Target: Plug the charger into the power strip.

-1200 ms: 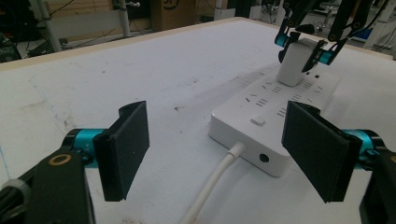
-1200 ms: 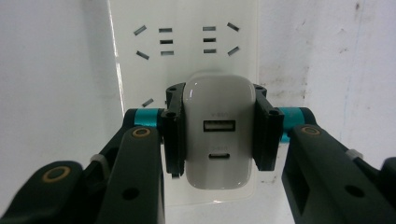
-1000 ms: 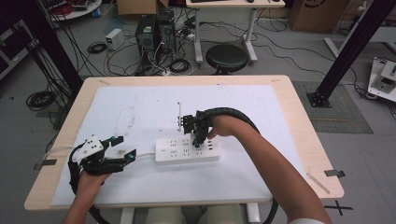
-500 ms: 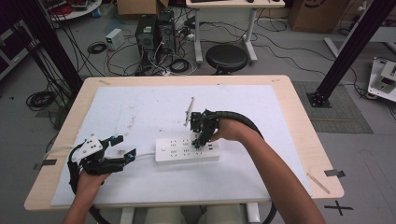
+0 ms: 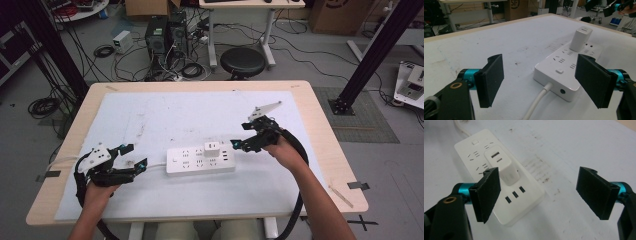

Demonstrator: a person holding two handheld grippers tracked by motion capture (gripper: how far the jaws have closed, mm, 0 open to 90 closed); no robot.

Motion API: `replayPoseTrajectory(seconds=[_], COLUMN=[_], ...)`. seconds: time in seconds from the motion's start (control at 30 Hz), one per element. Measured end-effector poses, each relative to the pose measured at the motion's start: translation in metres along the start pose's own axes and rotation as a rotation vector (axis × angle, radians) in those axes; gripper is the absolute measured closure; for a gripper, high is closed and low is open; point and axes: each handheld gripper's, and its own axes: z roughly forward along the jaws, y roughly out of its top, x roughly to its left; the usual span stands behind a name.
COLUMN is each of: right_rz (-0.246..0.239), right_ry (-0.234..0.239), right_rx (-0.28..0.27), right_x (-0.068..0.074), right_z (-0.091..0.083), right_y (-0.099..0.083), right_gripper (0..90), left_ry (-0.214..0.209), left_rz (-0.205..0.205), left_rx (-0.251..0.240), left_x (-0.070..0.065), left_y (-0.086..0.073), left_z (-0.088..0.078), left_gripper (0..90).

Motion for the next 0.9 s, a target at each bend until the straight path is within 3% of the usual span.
replayPoseTrajectory(seconds=[0.17,0.4,0.5,0.77,0.9], right_rz=[0.036,0.096,0.112,0.152,0.161], right_ry=[-0.062,-0.139,-0.201,-0.278,-0.293], right_rx=[-0.09,-0.159,-0.191,-0.272,-0.288], right_x=[-0.001,-0.002,0.0,0.009,0.012], right_z=[-0.017,-0.034,-0.042,-0.053,-0.055], right_y=[-0.025,-0.05,-0.07,-0.101,-0.109], right_gripper=[20.3,20.3,20.3,20.3,20.3], left_ry=[-0.007,-0.007,-0.004,-0.001,0.0], left_rz=[0.001,-0.001,-0.003,-0.003,-0.004], left_rx=[-0.003,-0.01,-0.011,-0.011,-0.017], left_x=[-0.002,-0.003,-0.003,-0.001,-0.002], left_y=[0.0,0.001,0.001,0.001,0.001], left_z=[0.002,0.003,0.003,0.004,0.003], left_gripper=[23.3,23.3,23.3,23.3,23.3])
